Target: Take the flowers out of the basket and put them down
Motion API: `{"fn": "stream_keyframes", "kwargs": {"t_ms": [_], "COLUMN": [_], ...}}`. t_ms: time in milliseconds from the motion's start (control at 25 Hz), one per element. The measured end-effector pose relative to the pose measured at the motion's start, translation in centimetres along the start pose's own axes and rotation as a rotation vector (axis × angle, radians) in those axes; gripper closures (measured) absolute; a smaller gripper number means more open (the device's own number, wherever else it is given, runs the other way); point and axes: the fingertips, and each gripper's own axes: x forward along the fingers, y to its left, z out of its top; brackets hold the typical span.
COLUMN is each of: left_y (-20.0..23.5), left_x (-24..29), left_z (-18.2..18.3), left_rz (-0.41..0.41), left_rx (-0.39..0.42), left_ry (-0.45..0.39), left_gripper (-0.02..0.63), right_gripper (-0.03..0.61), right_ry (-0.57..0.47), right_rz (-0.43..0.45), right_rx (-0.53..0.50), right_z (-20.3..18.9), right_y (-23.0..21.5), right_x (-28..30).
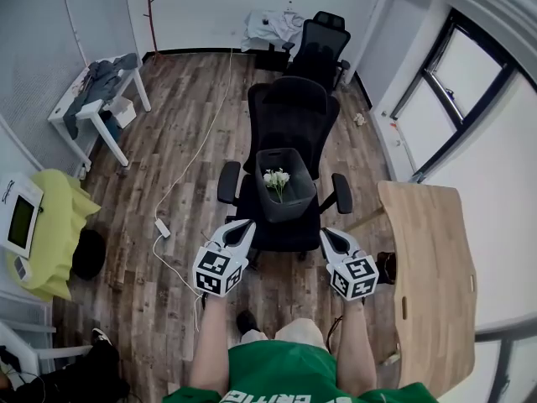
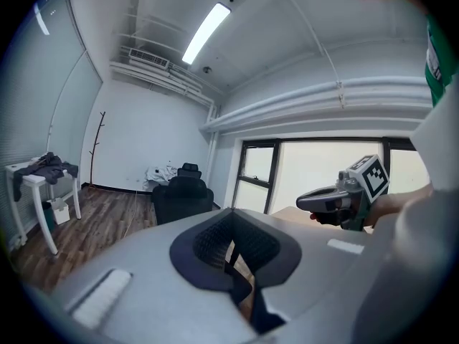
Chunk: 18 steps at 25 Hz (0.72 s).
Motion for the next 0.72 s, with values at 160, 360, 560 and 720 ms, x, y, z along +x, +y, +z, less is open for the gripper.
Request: {"fn": "stream_keyframes", "kwargs": {"t_ms": [160, 360, 560, 720], "left_y": [0.8, 1.0, 1.4, 3.3], "left_x": [-0.4, 0.0, 1.4, 2.8], "left_z": [-0.3, -0.7, -1.2, -1.4], "left_rz": [-0.01, -0.019, -0.02, -0.001], "left_rx": [-0.01, -0.016, -0.004, 0.024], "left_ry": [-0.003, 0.0, 0.023, 0.044], "left_gripper": [0.6, 0.598, 0.598, 0.598], "right_gripper": [0.572, 0.572, 0.572, 0.572], "right_ry": [0.003, 0.022, 0.014, 0.007], "right_rz": [-0.011, -0.004, 0.013, 0.042], "right_rx": [0.011, 0.012, 0.038, 0.053], "right_z": [-0.1, -0.5, -0.9, -0.7], "right_y": [0.4, 0.4, -0.4, -1.5], "right_x": [0.4, 1.3, 3.1, 6.5]}}
